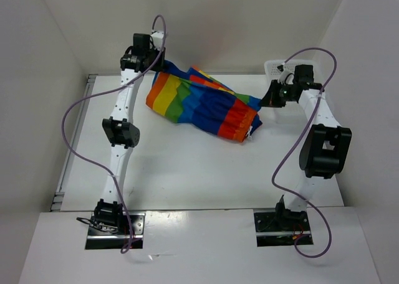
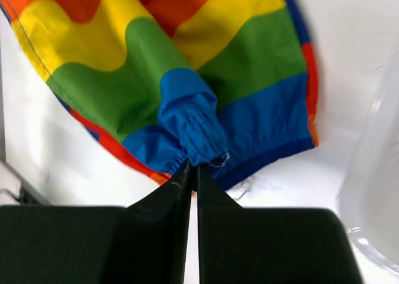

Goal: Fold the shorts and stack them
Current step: Fold the shorts

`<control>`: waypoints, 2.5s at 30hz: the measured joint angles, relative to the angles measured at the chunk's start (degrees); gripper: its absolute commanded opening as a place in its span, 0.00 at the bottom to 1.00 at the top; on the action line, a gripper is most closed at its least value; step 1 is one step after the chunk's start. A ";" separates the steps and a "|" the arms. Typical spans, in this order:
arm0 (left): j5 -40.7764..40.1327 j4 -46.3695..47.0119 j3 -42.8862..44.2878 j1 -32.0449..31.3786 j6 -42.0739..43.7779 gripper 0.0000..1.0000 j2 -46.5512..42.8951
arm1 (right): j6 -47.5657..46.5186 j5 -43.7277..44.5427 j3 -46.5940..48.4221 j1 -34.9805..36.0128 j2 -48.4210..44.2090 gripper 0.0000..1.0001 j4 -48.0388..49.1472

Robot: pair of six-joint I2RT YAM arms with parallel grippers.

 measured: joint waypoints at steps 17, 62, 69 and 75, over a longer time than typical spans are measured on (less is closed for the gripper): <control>-5.60 6.62 0.48 -2.23 0.04 1.00 6.29 | -0.26 26.03 19.30 3.04 6.71 0.75 5.53; 4.37 -3.13 -101.59 7.67 0.13 0.62 -47.93 | -21.68 34.64 -7.08 36.87 7.34 0.32 8.00; -0.46 1.18 -100.10 11.67 0.00 0.96 -51.84 | -17.22 32.00 0.31 35.36 2.12 0.68 6.54; -1.81 7.23 -90.09 11.98 -0.02 1.00 -52.22 | -14.69 30.05 9.33 27.67 5.31 0.82 8.74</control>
